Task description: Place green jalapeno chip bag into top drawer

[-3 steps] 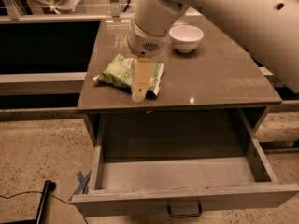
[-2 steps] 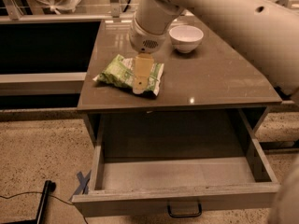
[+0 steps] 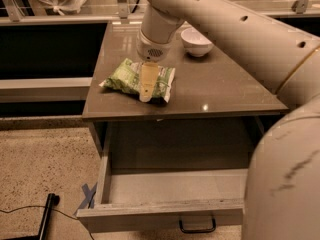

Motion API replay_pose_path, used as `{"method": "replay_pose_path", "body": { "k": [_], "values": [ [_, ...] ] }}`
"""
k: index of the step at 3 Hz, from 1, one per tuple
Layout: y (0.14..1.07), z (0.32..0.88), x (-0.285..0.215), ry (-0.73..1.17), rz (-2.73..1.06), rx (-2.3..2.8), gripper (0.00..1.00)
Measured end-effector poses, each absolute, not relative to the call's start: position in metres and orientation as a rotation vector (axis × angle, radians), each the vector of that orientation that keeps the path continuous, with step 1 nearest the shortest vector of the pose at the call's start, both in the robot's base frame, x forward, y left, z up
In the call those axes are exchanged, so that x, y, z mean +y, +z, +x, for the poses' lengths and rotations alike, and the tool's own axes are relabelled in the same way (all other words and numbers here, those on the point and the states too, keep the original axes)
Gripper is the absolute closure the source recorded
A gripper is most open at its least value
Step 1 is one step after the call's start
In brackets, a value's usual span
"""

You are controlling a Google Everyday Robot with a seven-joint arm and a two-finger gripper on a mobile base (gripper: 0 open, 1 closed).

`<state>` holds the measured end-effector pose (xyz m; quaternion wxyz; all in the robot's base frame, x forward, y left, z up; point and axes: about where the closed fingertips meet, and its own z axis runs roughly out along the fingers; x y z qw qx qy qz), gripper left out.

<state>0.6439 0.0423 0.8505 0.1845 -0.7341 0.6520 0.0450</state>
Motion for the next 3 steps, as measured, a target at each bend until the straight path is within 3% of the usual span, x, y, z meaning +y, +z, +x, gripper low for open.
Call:
{"method": "replay_pose_path", "body": {
  "k": [1,3],
  "values": [
    [0.836,0.649,0.043,0.158,-2.062,1.908,0.18],
    [0.828,0.648,0.055,0.222,-2.106,1.924,0.65]
  ]
}}
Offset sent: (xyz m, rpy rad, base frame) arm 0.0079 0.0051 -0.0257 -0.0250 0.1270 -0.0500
